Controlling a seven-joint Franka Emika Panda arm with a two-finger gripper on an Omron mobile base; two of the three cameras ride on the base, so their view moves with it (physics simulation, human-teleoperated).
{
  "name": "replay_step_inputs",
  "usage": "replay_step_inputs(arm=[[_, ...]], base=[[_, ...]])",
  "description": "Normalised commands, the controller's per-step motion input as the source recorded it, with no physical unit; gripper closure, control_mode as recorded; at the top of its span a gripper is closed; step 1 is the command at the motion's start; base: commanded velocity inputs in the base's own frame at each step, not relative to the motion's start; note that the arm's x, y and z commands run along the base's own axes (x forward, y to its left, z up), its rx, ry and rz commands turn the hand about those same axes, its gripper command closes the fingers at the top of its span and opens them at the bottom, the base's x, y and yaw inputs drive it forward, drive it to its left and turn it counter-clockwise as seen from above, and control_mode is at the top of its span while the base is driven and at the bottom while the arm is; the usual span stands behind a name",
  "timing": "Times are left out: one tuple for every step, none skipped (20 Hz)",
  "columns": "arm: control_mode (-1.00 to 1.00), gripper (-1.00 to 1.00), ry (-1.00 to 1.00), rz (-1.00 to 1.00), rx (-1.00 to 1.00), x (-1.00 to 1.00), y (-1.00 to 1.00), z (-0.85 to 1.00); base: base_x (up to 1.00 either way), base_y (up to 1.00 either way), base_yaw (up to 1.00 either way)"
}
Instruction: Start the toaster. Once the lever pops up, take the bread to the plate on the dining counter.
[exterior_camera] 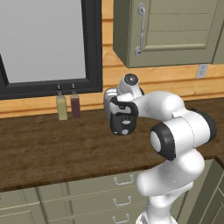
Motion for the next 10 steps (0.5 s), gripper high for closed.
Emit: replay_step_inputs(arm=[[-1.0, -1.0, 0.0, 0.0, 0.0, 0.0, 0.0, 0.0], [-1.0, -1.0, 0.0, 0.0, 0.0, 0.0, 0.0, 0.0], [-1.0, -1.0, 0.0, 0.0, 0.0, 0.0, 0.0, 0.0], [-1.0, -1.0, 0.0, 0.0, 0.0, 0.0, 0.0, 0.0], [-1.0, -1.0, 0.0, 0.0, 0.0, 0.0, 0.0, 0.0], [-1.0, -1.0, 0.0, 0.0, 0.0, 0.0, 0.0, 0.0], [-1.0, -1.0, 0.0, 0.0, 0.0, 0.0, 0.0, 0.0], [-1.0, -1.0, 0.0, 0.0, 0.0, 0.0, 0.0, 0.0], [-1.0, -1.0, 0.0, 0.0, 0.0, 0.0, 0.0, 0.0], [-1.0, -1.0, 0.0, 0.0, 0.0, 0.0, 0.0, 0.0]], base=[[0.0, 0.0, 0.0], [0.0, 0.0, 0.0], [0.0, 0.0, 0.0], [0.0, 0.0, 0.0], [0.0, 0.0, 0.0], [0.0, 0.0, 0.0], [0.0, 0.0, 0.0], [0.0, 0.0, 0.0], [0.0, 0.0, 0.0], [0.0, 0.0, 0.0]])
